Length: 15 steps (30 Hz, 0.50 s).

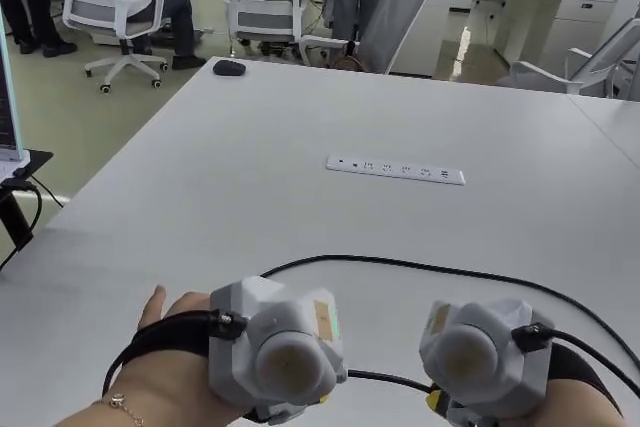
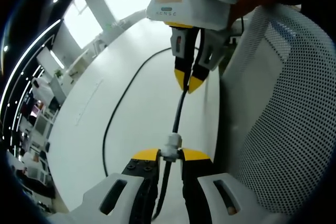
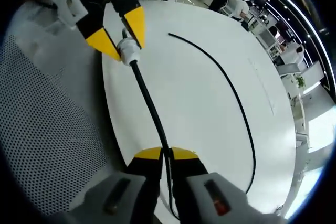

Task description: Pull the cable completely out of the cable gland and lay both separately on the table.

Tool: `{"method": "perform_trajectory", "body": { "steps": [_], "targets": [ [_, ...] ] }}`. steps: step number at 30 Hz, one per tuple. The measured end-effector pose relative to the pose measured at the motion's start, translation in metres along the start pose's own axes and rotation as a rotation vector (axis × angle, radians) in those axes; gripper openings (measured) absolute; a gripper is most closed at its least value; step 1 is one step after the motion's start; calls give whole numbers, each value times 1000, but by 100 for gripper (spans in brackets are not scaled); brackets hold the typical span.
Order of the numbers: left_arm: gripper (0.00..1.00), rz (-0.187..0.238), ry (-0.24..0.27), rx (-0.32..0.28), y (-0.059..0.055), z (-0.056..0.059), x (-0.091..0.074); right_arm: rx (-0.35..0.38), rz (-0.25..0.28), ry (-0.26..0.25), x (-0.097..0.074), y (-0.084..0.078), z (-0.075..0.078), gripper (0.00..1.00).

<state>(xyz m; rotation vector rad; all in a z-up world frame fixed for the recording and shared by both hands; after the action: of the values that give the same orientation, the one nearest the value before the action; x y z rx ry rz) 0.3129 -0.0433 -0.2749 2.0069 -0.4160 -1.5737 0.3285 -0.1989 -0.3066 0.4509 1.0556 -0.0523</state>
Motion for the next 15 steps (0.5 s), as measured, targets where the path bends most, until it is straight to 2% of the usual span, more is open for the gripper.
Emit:
{"method": "perform_trajectory", "body": {
  "steps": [2, 7, 10, 12, 15],
  "targets": [
    [16, 0, -1, 0, 0, 0, 0, 12, -32, -4, 1, -5, 1, 4],
    [16, 2, 3, -3, 1, -1, 0, 40, -72, -11, 0, -13, 4, 4],
    [16, 1, 5, -2, 0, -1, 0, 3, -90, -18, 0, -15, 2, 4],
    [16, -4, 6, -2, 0, -1, -1, -13, -86, -12, 1, -13, -1, 9],
    [16, -5, 2, -2, -1, 0, 0, -26, 14, 3, -1, 2, -5, 21]
  ]
}}
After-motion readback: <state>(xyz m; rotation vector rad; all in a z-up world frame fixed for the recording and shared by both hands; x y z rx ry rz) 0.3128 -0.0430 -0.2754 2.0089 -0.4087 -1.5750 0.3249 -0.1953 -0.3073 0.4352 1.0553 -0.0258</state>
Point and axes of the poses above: the centre of the closed fingertips' face, and the gripper's own axes: x roughly forward along the fingers, z roughly to its right, y roughly out of its top, the point moved 6 cm from there along -x, roughly backward along the fingers, and after that the axes turned 11 degrees about -y, right-handed, at the moved point
